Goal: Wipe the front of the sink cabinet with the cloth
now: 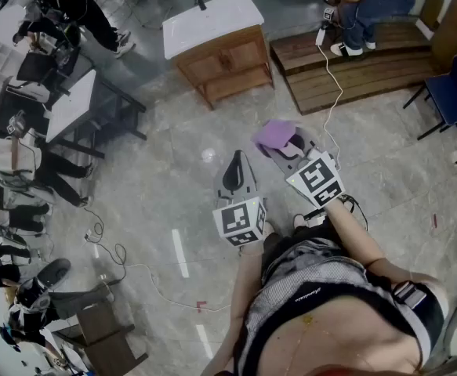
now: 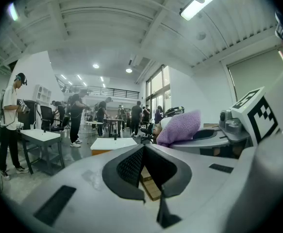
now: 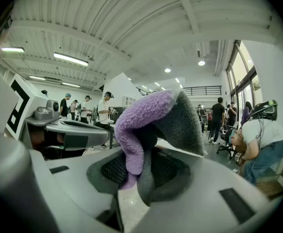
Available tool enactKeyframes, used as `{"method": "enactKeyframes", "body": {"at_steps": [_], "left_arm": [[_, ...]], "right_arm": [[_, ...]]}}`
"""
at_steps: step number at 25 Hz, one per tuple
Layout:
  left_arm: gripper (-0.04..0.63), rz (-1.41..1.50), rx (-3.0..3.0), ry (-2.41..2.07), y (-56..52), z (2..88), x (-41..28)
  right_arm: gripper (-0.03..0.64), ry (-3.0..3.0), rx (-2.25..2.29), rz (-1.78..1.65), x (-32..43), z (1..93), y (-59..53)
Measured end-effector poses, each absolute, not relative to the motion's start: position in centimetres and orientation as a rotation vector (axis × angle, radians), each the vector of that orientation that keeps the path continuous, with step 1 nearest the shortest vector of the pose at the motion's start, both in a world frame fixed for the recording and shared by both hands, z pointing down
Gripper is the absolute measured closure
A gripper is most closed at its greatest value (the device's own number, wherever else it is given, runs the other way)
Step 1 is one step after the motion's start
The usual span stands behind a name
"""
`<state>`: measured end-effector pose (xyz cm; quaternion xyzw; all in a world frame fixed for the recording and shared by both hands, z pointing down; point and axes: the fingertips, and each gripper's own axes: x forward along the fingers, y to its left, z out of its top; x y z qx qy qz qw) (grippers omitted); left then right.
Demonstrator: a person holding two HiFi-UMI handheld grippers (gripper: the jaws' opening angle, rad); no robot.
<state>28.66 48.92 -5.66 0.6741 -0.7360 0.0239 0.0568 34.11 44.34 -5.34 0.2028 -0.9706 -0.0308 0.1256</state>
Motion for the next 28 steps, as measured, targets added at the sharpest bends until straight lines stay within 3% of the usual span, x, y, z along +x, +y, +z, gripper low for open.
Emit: {"method": "enactKeyframes", "body": {"at_steps": [14,28], "left_arm": [[0.595,0.065,1.994,-2.242,50.0,-4.8,30.5],[0.595,0.024,1.960,-2.234,48.6,-4.3,25.8]], "right_arm": [[0.456,-2.826,0.521,-0.078,36.0,-4.5,45.3],[0.456,-2.815,0.530,-0.026,32.7,-4.2,43.7]]}}
